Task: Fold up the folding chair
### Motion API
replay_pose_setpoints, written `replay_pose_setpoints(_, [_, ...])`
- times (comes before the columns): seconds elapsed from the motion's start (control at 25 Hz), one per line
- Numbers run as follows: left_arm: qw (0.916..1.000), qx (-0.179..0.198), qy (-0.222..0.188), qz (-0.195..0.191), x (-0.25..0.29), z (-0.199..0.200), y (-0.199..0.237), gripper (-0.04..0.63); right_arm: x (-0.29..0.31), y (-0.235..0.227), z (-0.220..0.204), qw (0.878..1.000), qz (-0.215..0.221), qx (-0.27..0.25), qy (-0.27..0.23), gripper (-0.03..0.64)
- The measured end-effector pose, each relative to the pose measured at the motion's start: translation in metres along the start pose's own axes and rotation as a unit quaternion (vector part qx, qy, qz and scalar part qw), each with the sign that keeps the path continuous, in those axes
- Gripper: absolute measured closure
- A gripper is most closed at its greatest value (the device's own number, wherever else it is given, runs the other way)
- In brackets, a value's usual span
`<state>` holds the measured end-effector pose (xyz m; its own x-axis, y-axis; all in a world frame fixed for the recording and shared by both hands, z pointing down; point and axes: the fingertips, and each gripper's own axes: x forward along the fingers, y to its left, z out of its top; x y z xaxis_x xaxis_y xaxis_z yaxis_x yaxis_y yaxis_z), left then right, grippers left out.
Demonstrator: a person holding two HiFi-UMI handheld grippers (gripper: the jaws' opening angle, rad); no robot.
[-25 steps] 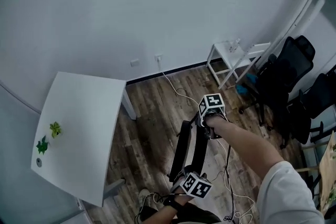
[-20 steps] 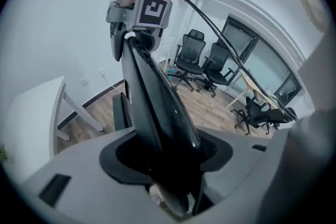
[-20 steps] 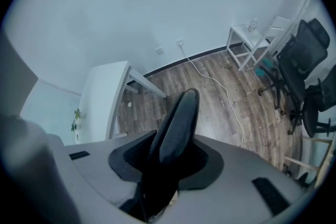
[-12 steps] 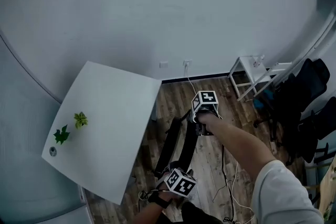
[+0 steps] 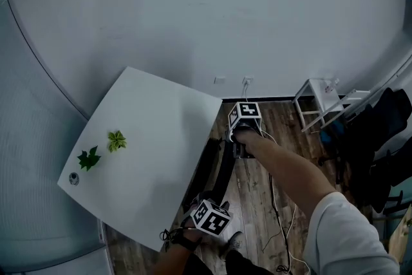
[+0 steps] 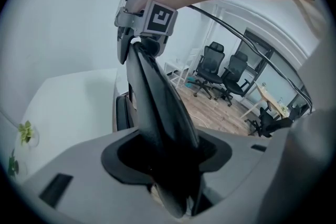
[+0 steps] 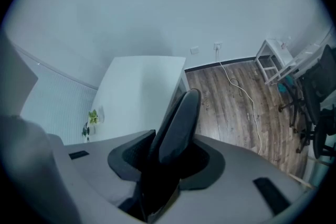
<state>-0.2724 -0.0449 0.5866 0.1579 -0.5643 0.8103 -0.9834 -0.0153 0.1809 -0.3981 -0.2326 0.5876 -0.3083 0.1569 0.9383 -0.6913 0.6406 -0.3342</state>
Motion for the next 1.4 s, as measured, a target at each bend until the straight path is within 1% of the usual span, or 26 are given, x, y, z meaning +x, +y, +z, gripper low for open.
replay_pose_setpoints(0.12, [1.0000, -0.004, -0.001, -0.003, -0.009, -0.004, 0.020, 0.371, 0.008, 0.021, 0.007, 1.000, 0.002, -0.004, 0.003, 0.459])
replay_pose_setpoints(0.2, [1.0000, 0.001, 0.004, -0.006, -0.015, -0.008, 0.033, 0.373, 0.012, 0.033, 0.012, 1.000, 0.003, -0.001, 0.004, 0.454])
replay_pose_setpoints(0.4, [0.9999, 0.005, 0.002, -0.013, -0.025, -0.015, 0.054, 0.383, 0.018, 0.045, 0.015, 1.000, -0.004, 0.000, 0.006, 0.442])
replay_pose_setpoints(0.48, [0.9999, -0.002, -0.004, -0.014, -0.026, -0.015, 0.059, 0.383, 0.019, 0.048, 0.016, 1.000, -0.002, 0.004, 0.005, 0.439])
replay_pose_setpoints(0.6, [0.9993, -0.025, -0.025, -0.010, -0.030, -0.016, 0.066, 0.384, 0.022, 0.055, 0.018, 1.000, 0.007, 0.009, 0.004, 0.424])
replay_pose_setpoints(0.68, [0.9989, -0.033, -0.032, -0.007, -0.032, -0.015, 0.072, 0.388, 0.023, 0.060, 0.021, 1.000, 0.013, 0.011, 0.000, 0.415])
replay_pose_setpoints(0.8, [0.9985, -0.040, -0.038, -0.006, -0.034, -0.016, 0.076, 0.388, 0.023, 0.064, 0.023, 1.000, 0.018, 0.009, -0.004, 0.398])
replay_pose_setpoints(0.92, [0.9985, -0.035, -0.041, 0.001, -0.035, -0.016, 0.075, 0.382, 0.022, 0.064, 0.022, 1.000, 0.028, 0.003, -0.007, 0.383])
replay_pose_setpoints(1.08, [0.9979, -0.028, -0.054, 0.022, -0.039, -0.016, 0.080, 0.360, 0.013, 0.069, 0.025, 0.998, 0.050, -0.012, -0.035, 0.360])
replay_pose_setpoints(1.2, [0.9973, -0.023, -0.063, 0.030, -0.048, -0.015, 0.083, 0.324, -0.002, 0.071, 0.029, 0.995, 0.075, -0.013, -0.062, 0.314])
replay_pose_setpoints(1.32, [0.9968, -0.022, -0.071, 0.030, -0.060, -0.020, 0.084, 0.301, -0.022, 0.067, 0.027, 0.992, 0.090, -0.013, -0.089, 0.314])
replay_pose_setpoints(1.4, [0.9966, -0.021, -0.075, 0.029, -0.070, -0.025, 0.083, 0.295, -0.042, 0.059, 0.023, 0.988, 0.101, -0.002, -0.115, 0.314])
